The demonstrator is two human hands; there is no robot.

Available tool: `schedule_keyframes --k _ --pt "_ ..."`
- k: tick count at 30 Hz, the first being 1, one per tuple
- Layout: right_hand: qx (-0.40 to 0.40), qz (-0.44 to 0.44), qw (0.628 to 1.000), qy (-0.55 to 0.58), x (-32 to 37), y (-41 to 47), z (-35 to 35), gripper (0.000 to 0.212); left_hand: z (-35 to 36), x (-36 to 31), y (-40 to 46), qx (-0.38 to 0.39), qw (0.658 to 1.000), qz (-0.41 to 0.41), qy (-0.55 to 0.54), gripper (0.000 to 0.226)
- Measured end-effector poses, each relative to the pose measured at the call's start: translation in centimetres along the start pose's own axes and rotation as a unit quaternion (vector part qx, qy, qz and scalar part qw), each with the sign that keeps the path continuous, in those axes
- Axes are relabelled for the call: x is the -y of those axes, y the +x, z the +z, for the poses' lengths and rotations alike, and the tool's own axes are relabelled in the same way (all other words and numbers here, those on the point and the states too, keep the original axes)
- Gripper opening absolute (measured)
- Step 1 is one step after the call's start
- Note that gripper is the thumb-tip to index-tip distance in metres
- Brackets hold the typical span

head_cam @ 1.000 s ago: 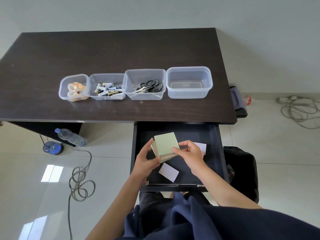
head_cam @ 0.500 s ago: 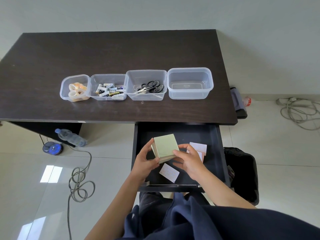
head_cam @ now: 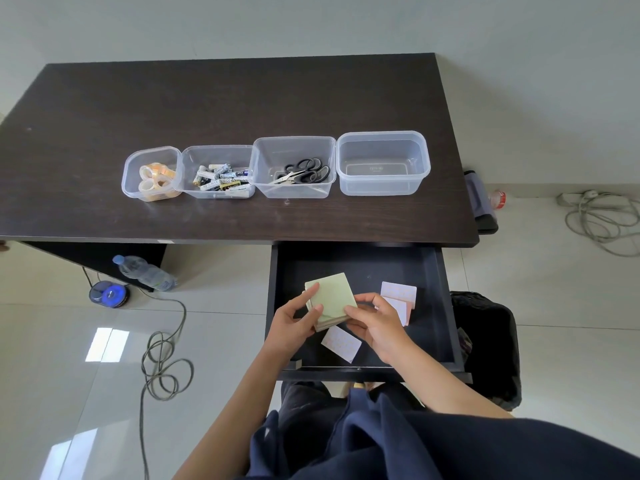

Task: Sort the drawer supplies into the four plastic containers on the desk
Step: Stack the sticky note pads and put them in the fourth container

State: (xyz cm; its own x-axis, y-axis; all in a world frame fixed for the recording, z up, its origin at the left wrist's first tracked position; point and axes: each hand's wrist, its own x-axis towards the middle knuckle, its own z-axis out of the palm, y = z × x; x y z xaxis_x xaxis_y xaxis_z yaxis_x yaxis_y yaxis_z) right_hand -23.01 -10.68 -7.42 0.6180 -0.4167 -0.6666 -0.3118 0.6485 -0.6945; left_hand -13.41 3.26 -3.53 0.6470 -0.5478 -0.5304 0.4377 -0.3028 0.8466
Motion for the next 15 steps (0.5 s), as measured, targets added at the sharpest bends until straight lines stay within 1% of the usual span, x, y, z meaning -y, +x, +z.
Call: schedule_keyframes --k 4,8,11,15 --pt "0.005 0.007 1.0 0.015 -0.3 -0.1 -0.1 0.021 0.1 0.2 0.0 0.001 1.0 0.005 0.011 0.041" --pt "0.005 0.02 0.999 0.027 -0.6 -0.2 -0.3 0.021 -0.2 0.4 -0.2 0.022 0.999 0.004 0.048 0.048" --pt "0.006 0.028 0.998 0.052 -0.8 -0.2 -0.3 0.019 -0.6 0.4 -0.2 0.043 0.997 -0.017 0.054 0.053" --pt "0.013 0.035 0.998 0.055 -0.9 -0.2 -0.2 0.019 -1.0 0.3 -0.1 0.057 0.995 -0.045 0.063 0.055"
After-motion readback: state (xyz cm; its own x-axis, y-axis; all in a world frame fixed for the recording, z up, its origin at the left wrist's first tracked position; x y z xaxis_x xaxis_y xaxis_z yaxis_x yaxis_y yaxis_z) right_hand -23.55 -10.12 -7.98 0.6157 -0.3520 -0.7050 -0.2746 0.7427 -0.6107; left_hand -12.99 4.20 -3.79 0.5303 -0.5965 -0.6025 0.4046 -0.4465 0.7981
